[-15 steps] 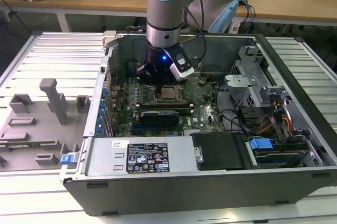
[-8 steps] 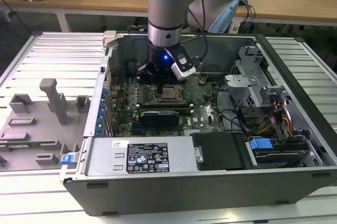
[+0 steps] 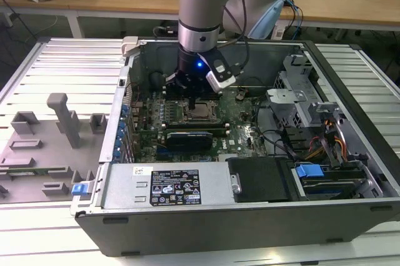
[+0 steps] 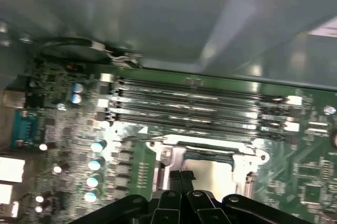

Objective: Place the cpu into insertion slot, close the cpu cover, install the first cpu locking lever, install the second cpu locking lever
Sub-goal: 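Close the cpu cover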

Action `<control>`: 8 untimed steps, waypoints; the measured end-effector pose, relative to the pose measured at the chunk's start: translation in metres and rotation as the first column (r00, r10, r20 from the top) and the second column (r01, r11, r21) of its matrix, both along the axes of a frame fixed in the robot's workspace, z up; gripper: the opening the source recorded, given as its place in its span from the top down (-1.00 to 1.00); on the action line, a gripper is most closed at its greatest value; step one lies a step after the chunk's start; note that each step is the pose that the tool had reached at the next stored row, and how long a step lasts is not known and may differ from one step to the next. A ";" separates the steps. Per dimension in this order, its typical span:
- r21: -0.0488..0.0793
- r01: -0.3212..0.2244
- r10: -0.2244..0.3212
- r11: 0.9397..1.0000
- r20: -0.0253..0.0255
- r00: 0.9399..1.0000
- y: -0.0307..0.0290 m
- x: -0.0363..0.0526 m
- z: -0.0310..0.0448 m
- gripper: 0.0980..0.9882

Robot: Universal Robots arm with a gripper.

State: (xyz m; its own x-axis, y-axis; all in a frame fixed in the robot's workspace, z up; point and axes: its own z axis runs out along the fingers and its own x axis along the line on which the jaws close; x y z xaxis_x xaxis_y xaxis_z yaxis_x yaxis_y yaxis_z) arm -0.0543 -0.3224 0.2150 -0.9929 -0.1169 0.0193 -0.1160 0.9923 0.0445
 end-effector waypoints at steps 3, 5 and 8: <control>-0.001 0.000 0.000 1.000 -0.002 1.000 0.0000 0.0119 0.0000 0.98; -0.004 0.000 0.000 1.000 -0.003 1.000 0.0000 0.0142 0.0001 0.98; -0.012 0.000 0.000 1.000 -0.004 1.000 0.0000 0.0143 0.0049 0.98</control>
State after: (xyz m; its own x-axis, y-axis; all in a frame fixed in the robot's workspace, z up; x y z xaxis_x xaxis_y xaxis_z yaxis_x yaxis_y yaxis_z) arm -0.0400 -0.3223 0.2199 -0.9929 -0.1166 0.0248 -0.1158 0.9927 0.0327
